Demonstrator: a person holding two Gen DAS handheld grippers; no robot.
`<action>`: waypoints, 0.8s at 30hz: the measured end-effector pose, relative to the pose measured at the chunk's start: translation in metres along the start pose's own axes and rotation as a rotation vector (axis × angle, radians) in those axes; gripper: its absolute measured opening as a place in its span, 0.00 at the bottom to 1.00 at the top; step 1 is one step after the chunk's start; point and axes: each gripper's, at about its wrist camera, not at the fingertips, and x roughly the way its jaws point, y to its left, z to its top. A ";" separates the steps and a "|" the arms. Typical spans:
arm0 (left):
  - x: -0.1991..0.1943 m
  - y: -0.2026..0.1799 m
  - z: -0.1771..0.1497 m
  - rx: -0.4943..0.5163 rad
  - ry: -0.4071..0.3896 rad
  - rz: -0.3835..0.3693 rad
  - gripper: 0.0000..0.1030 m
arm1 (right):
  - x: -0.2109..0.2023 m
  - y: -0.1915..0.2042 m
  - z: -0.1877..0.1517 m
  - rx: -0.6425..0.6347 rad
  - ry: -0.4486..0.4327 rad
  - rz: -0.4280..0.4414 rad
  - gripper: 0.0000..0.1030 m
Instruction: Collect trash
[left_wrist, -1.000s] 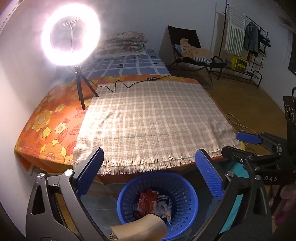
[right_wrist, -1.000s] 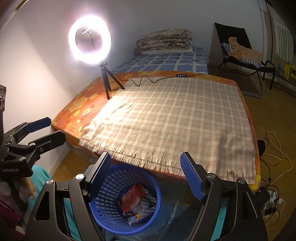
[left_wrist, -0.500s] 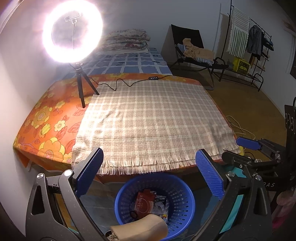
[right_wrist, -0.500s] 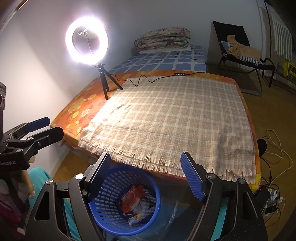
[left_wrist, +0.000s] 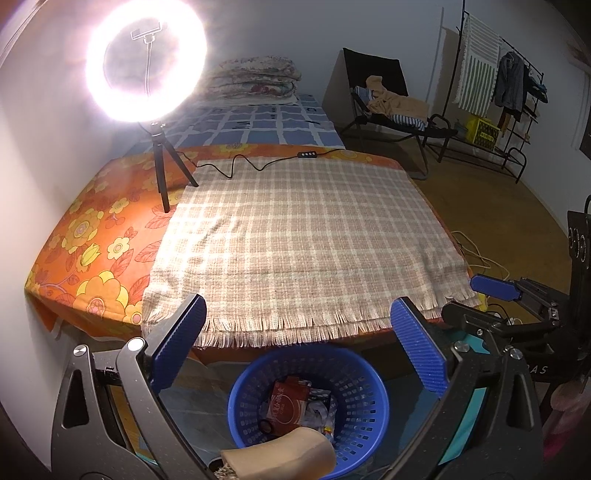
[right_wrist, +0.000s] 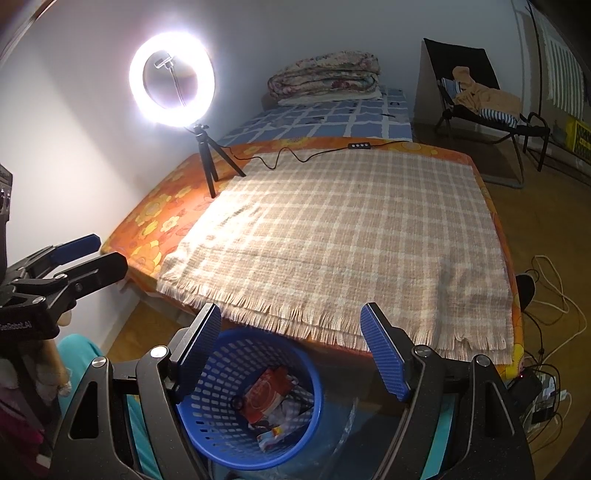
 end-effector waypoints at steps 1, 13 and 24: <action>0.000 0.000 0.000 -0.001 0.000 0.000 0.99 | 0.000 -0.001 0.000 0.000 0.001 0.000 0.75; 0.002 -0.001 -0.001 -0.005 0.004 0.007 0.99 | 0.001 0.002 -0.002 0.016 0.006 -0.006 0.75; 0.010 -0.001 -0.011 -0.015 0.021 0.042 0.99 | 0.005 0.004 -0.005 0.036 0.020 -0.007 0.75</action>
